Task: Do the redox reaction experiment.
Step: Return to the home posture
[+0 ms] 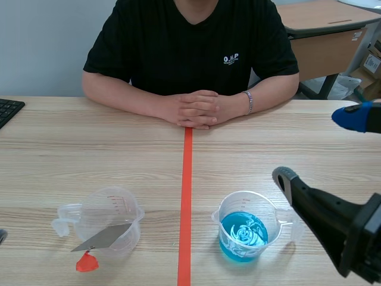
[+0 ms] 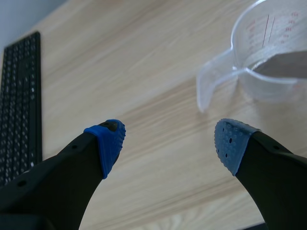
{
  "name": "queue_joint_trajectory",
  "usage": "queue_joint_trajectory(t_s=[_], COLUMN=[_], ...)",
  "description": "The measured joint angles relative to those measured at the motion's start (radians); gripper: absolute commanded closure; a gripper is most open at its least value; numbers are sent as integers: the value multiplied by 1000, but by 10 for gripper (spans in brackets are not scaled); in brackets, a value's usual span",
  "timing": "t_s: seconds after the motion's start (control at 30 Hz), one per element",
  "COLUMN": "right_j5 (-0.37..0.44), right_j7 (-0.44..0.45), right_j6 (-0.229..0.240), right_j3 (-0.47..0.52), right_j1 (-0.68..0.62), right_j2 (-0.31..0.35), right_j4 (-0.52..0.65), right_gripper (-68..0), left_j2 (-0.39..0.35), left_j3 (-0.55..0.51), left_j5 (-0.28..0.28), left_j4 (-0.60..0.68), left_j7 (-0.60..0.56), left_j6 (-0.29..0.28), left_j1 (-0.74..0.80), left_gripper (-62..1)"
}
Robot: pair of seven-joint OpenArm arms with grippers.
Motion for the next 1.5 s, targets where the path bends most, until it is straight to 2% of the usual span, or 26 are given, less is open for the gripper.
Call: queue_joint_trajectory(t_s=[0.13,0.23,0.37,0.5,0.67,0.73,0.9,1.03,1.23,1.5], right_j5=[13,35,35,50,53,55,57,57,57,57], right_j7=[-6,-24,-31,-38,-43,-46,-47,-47,-47,-47], right_j6=[-6,-6,-10,-20,-28,-29,-29,-29,-29,-29], right_j3=[25,34,35,35,35,35,35,35,35,35], right_j1=[0,1,3,3,3,3,3,3,3,3], right_j2=[0,0,0,0,0,0,0,0,0,0], right_j4=[0,0,0,0,0,0,0,0,0,0], right_gripper=[-679,-679,-679,-679,-679,-679,-679,-679,-679,-679], left_j2=[-59,-103,-168,-215,-216,-215,-210,-210,-193,-188], left_j3=[0,5,56,145,244,277,375,431,483,495], left_j5=[-60,-99,-100,-100,-100,-100,-99,-100,-100,-100], left_j4=[0,0,0,0,0,0,-1,-1,-1,-1], left_j7=[-5,-4,-5,-5,11,18,68,92,125,144], left_j6=[-11,-32,-76,-110,-114,-136,-155,-165,-165,-165], left_j1=[-72,-119,-177,-249,-367,-406,-489,-550,-612,-613], left_gripper=[-421,-462,-527,-543,-543,-543,-619,-623,-623,-623])
